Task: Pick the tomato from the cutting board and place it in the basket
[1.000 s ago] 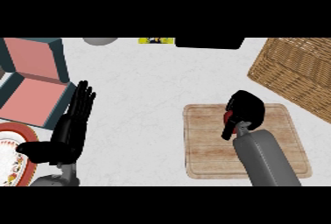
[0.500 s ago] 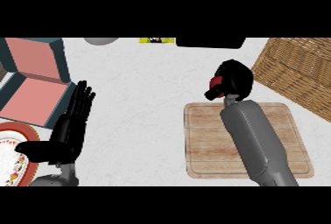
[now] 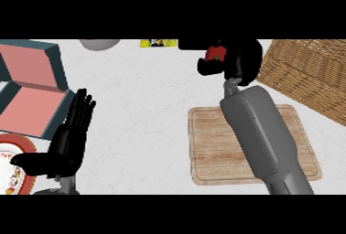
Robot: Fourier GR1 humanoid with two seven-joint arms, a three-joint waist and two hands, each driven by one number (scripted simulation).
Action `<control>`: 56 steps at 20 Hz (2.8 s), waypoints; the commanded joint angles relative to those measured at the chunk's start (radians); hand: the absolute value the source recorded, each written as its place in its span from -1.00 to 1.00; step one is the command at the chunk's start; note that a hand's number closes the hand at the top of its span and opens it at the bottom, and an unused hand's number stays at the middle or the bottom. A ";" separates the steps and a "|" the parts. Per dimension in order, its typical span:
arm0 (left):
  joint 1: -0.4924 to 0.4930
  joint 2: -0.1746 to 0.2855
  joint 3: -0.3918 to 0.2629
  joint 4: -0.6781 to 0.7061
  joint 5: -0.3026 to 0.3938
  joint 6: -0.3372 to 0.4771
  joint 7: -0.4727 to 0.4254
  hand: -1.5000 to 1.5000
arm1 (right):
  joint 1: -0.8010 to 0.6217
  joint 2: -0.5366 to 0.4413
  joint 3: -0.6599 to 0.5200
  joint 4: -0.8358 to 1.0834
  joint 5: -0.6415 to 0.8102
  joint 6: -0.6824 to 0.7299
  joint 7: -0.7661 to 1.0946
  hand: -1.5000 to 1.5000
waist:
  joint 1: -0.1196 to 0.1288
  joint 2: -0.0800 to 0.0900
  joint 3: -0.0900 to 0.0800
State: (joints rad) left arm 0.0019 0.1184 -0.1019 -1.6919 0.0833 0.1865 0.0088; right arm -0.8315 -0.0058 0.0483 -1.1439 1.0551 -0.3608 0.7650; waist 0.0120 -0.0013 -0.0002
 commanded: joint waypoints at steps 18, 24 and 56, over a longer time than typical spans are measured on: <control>-0.016 0.013 0.059 0.027 0.002 -0.041 -0.011 0.00 | 0.097 -0.283 -0.158 -0.239 0.018 0.289 0.123 1.00 | -0.013 0.001 0.000; -0.023 0.000 0.071 0.000 0.000 -0.032 0.034 0.00 | 0.092 -0.334 -0.216 -0.237 -0.009 0.299 0.104 1.00 | -0.009 0.001 0.000; -0.019 -0.024 0.090 -0.003 -0.024 -0.090 0.008 0.00 | 0.200 -0.484 -0.415 0.309 -0.186 -0.002 -0.315 1.00 | -0.005 0.003 0.000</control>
State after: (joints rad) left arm -0.0192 0.0801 -0.0270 -1.6965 0.0474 0.1223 0.0328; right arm -0.6378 -0.4739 -0.3423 -0.8815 0.8787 -0.3337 0.4411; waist 0.0071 -0.0024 -0.0042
